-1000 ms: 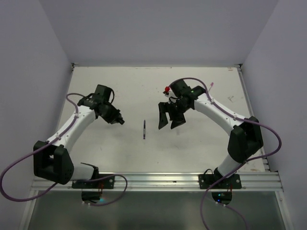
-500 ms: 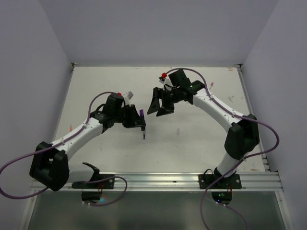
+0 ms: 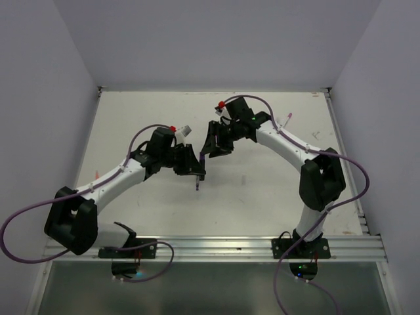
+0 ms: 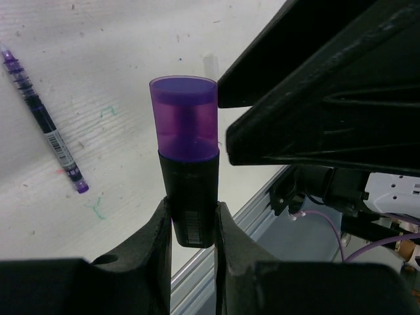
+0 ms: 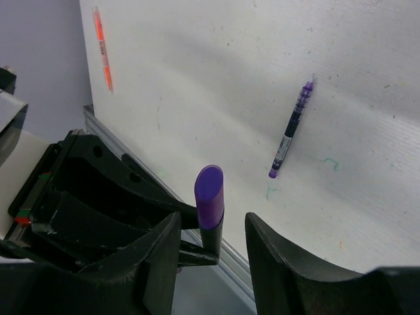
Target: Open the pen caps
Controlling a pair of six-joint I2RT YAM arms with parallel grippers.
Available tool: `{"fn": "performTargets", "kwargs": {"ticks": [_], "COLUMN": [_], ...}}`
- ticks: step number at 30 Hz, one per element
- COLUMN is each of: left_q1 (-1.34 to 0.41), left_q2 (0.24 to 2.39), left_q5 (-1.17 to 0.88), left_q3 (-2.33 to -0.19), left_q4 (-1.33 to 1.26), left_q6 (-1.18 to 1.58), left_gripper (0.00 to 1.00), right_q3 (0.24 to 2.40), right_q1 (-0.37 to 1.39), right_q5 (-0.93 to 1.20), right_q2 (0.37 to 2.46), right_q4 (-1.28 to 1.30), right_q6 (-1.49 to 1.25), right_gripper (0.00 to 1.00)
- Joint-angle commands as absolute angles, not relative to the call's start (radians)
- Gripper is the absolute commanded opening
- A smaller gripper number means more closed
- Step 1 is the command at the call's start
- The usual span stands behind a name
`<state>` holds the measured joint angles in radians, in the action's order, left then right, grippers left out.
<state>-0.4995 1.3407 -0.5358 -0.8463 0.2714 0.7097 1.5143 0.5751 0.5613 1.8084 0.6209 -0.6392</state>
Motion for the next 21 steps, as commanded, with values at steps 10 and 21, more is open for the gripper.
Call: {"fn": "performTargets", "kwargs": {"ticks": [10, 21], "left_q1": [-0.522, -0.538], "left_q2": [1.359, 1.382], "left_q5": [-0.572, -0.557], "left_q3": [-0.916, -0.951], "left_q4": [0.275, 0.299], "left_q6": [0.678, 0.681], "left_gripper": [0.00, 0.00], "right_q3": [1.572, 1.572], "right_q1": [0.592, 0.623], "right_q5": [0.483, 0.439], "right_q2": [1.844, 1.855], "right_q4": [0.603, 0.615], "right_q6": [-0.643, -0.641], "right_gripper": [0.45, 0.10]}}
